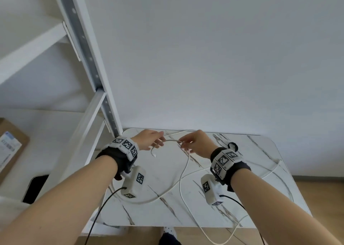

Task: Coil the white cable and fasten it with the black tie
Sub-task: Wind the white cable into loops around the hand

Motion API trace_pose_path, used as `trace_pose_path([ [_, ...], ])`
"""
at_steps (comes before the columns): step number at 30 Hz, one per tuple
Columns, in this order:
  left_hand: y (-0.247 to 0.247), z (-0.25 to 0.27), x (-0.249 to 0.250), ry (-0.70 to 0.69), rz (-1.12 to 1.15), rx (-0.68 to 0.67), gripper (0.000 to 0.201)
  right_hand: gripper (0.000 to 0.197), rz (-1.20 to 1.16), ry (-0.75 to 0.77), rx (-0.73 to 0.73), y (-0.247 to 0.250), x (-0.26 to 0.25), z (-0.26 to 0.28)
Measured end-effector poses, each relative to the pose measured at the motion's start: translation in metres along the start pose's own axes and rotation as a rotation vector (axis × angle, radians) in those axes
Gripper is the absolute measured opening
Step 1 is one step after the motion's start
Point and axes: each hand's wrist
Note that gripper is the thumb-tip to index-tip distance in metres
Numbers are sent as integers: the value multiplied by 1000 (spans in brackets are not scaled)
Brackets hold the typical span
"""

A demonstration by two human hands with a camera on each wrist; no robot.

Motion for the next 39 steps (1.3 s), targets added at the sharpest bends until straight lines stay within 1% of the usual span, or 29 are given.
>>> trace_pose_path([
  [2,-2,11,6,41,122,-42,40,18,-27,24,30,7,-6,12],
  [7,-8,30,21,3,289,-125,40,15,-98,70,71,24,-19,30],
  [9,-10,37,26,-17,333,-151,36,12,-129,84,99,30,-22,35],
  [12,-15,43,33,-51,380,-185,23,9,-141,96,148,39,-24,40],
  [14,-18,46,38,-76,429,-229,21,7,-150,99,172,45,-22,41],
  [17,-23,48,48,-107,482,-297,21,12,-212,93,213,53,-19,40],
  [21,-27,50,65,-140,519,-404,23,15,-287,67,221,58,-17,38],
  [24,-28,50,83,-195,600,-453,23,8,-237,53,194,54,-16,37],
  [25,-27,49,89,-219,637,-460,24,10,-203,53,171,53,-17,38],
  [27,-25,46,101,-258,707,-463,26,29,-153,42,134,47,-18,38],
  [28,-24,45,105,-272,740,-455,26,32,-154,29,116,43,-18,37],
  [29,-23,43,110,-284,768,-442,27,28,-164,19,99,39,-17,35],
  [32,-19,40,123,-328,796,-390,29,6,-189,30,64,26,-11,31],
  [33,-18,39,126,-345,797,-369,29,2,-177,26,55,23,-8,31],
  [35,-13,36,131,-386,805,-332,31,6,-129,9,37,17,-1,30],
  [37,-8,33,134,-423,810,-313,38,13,-45,-6,26,12,5,31],
  [39,-5,30,135,-447,827,-291,42,19,-32,-41,37,8,12,31],
])
Point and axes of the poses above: each hand's wrist, its own z-axis away from the middle knuckle, its own y-axis out of the back of the hand, x = y × z, and after that the axes turned 14 degrees about -y, right-handed
